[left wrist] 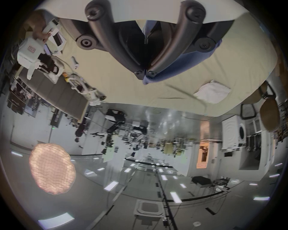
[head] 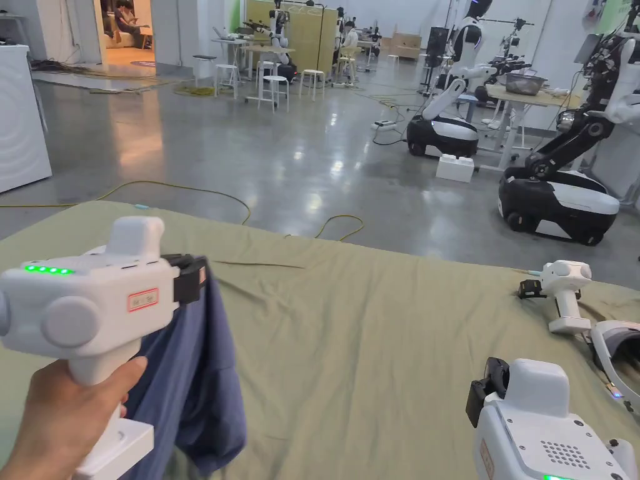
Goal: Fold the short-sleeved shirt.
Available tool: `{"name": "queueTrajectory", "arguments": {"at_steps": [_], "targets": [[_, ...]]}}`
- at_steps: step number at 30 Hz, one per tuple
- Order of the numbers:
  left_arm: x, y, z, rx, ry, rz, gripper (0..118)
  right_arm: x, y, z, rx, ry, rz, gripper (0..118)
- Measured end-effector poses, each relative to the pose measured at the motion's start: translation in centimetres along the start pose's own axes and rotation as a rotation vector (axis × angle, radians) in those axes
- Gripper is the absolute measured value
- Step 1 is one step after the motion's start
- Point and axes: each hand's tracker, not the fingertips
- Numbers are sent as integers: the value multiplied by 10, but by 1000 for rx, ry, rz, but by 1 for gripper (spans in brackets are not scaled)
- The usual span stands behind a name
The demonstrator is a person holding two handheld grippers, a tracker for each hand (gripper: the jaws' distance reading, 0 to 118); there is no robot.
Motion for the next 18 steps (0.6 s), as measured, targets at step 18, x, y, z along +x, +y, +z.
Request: {"name": "queueTrajectory", "arguments": {"at_steps": [18], "targets": [[200,-103,-107,-274,-411,-100,11,78,-20,21,-39,-150,-52,3]]}}
